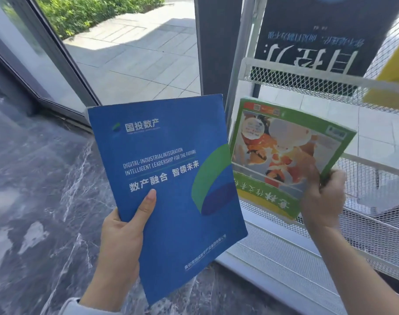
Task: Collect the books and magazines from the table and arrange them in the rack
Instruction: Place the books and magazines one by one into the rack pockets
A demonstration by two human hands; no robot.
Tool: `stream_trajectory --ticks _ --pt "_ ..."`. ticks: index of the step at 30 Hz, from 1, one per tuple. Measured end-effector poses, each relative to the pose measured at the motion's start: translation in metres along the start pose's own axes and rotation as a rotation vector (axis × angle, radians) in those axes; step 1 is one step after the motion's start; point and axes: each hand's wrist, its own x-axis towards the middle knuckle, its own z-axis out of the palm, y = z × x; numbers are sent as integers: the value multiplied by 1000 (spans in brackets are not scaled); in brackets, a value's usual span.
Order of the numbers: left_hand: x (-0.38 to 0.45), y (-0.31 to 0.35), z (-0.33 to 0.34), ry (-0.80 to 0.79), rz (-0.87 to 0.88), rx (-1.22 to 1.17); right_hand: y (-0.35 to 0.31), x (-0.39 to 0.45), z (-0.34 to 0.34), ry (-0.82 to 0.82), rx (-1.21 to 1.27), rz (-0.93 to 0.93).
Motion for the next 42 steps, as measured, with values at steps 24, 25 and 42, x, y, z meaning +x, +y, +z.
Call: stream_trajectory --ticks 24,25,42 --pt "-42 6 59 -546 -35 203 -24 -23 -108 -740 370 303" --pt "-44 6 72 -575 -36 210 -27 -18 -124 -710 315 300" --pt "-69 -37 294 -783 297 479 1 67 -300 -6 -240 13"
